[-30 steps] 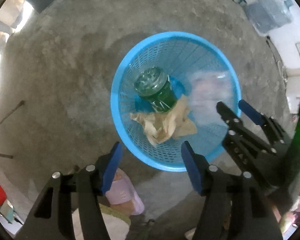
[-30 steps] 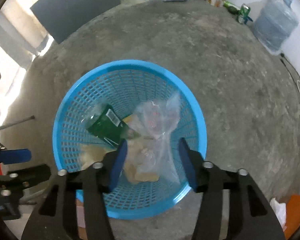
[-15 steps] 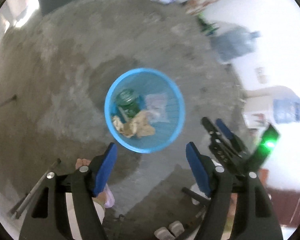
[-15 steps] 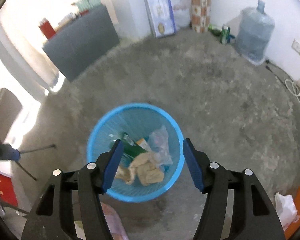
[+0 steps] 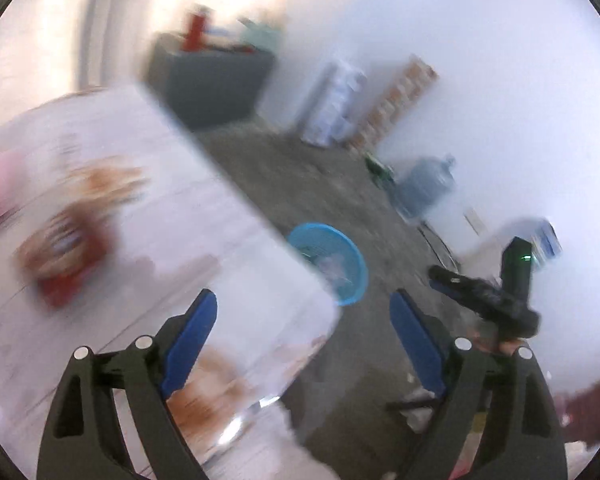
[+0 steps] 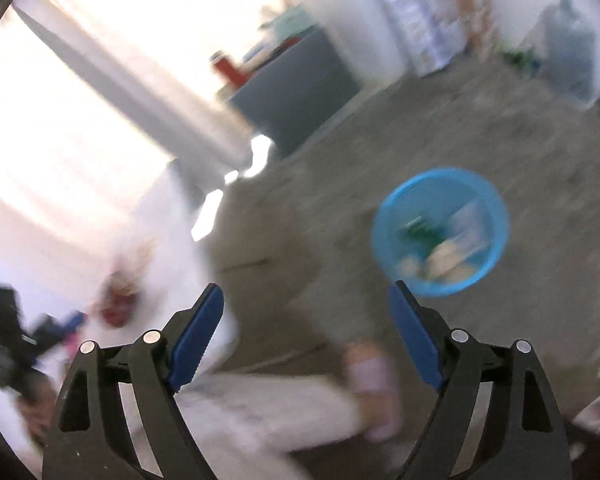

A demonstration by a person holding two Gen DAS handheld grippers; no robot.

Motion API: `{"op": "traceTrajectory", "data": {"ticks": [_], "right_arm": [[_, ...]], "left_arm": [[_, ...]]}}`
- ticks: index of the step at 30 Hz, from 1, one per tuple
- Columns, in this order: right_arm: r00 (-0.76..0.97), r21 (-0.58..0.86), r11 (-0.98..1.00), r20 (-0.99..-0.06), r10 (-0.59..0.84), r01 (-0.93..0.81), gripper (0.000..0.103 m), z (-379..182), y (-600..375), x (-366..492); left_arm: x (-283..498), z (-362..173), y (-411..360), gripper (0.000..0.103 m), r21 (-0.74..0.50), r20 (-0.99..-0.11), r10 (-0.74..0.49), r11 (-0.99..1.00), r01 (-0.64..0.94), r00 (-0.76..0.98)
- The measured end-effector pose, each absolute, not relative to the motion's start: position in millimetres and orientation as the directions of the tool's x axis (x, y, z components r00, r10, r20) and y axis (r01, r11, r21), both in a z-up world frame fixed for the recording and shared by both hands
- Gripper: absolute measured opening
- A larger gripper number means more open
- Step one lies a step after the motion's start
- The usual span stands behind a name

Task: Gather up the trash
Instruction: 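Turn both tools back toward the table and reach for the red can, then grasp the red milk can with the right tool while the left tool reaches the snack wrapper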

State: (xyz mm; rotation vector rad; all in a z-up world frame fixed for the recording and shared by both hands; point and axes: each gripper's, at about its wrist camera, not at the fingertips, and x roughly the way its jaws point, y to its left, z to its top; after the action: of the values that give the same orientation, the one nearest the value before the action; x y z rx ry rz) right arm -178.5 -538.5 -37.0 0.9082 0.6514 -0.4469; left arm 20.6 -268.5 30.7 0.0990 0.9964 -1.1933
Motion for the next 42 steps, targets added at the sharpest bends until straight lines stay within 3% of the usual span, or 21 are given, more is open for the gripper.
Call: {"op": "traceTrajectory", "data": {"ticks": [5, 14, 20, 29, 36, 42], "right_arm": [[0.772, 0.668, 0.563, -0.630, 0.081, 0.487, 0.080, -19.1, -495.7, -124.7], [0.721, 0.688, 0.615, -0.640, 0.265, 0.385, 0.083, -0.2, -413.1, 6.0], [0.672, 0.742, 0.478, -0.652, 0.351, 0.471, 0.083, -27.2, -385.4, 63.8], [0.644, 0.732, 0.300, -0.681, 0.348, 0.612, 0.083, -57.2, -382.4, 117.3], [0.592, 0.667, 0.323, -0.745, 0.309, 0.671, 0.083, -68.9, -379.4, 146.3], [0.571, 0.622, 0.390, -0.782, 0.252, 0.679, 0.072, -70.8, -377.3, 170.1]], "left_arm": [[26.4, 12.6, -161.5, 0.091, -0.321, -0.645, -0.706, 0.598, 0.734, 0.293], [52.3, -14.2, -32.6, 0.091, -0.200, -0.629, -0.538, 0.810, 0.551, 0.562], [73.6, -27.3, 14.1, 0.091, -0.268, -0.631, -0.517, 0.845, 0.463, 0.578], [84.6, -37.7, 21.7, 0.091, -0.296, -0.637, -0.529, 0.840, 0.455, 0.561], [94.8, -40.4, 28.2, 0.091, -0.311, -0.635, -0.529, 0.842, 0.440, 0.563], [100.4, -44.2, 33.4, 0.091, -0.311, -0.647, -0.514, 0.852, 0.421, 0.563]]}}
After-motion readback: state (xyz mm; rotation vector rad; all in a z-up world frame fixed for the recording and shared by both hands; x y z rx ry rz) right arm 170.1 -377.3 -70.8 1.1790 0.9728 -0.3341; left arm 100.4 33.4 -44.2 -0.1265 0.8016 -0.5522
